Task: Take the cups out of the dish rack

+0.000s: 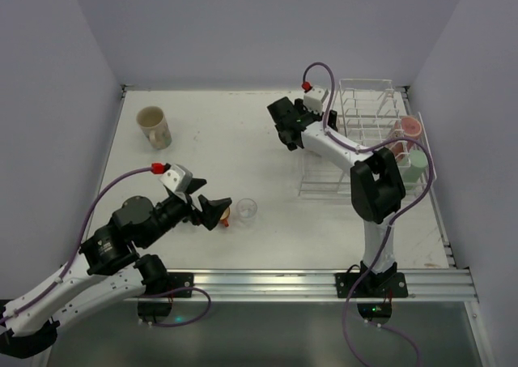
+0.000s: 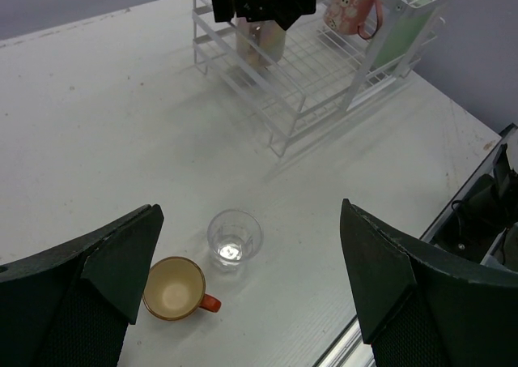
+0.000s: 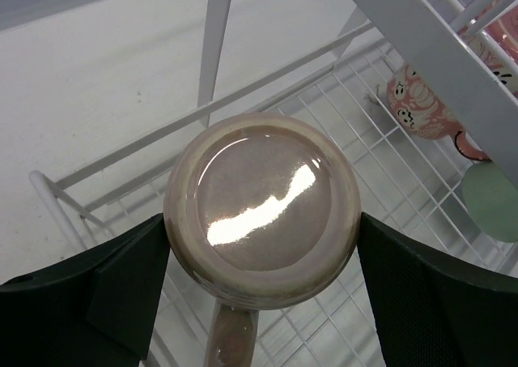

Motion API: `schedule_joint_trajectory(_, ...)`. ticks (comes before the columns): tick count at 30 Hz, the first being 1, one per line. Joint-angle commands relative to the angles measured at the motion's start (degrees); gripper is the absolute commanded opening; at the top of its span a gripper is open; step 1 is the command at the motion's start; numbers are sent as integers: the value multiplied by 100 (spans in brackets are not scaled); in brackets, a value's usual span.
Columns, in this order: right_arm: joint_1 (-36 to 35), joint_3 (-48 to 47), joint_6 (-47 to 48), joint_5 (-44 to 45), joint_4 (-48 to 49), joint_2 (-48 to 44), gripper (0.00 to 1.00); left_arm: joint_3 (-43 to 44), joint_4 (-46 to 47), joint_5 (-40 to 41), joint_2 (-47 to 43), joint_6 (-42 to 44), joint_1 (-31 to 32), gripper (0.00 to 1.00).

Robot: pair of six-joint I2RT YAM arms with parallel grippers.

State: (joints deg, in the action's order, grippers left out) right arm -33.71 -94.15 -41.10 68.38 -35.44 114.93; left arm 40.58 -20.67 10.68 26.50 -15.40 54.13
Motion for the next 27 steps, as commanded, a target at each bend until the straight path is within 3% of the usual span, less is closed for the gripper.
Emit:
schedule_joint_trajectory(1,75,99,234,157,565,-288,41,-32,168,-13,66,81,36,98)
schedule_joint_trajectory(5,172,203,488,264,722,-471,41,-32,168,-22,101,81,36,98)
schedule_joint_trajectory(7,181,588,970,11,1344,-647,40,-32,177,-39,110,81,36,98)
schedule_joint_trajectory(9,172,1132,1715,-271,2404,-1067,38,-32,186,-48,127,90,28,98)
schedule_joint_trajectory(10,164,1666,2259,-412,3437,-1226,36,-32,186,-57,136,90,28,98)
schedule_joint_trajectory(17,32,1812,2667,-414,3912,-1702,36,-32,203,-110,224,81,-8,98)
schedule_joint_trajectory(27,-285,2085,4926,-299,6082,-1931,35,-32,221,-162,277,63,-87,98)
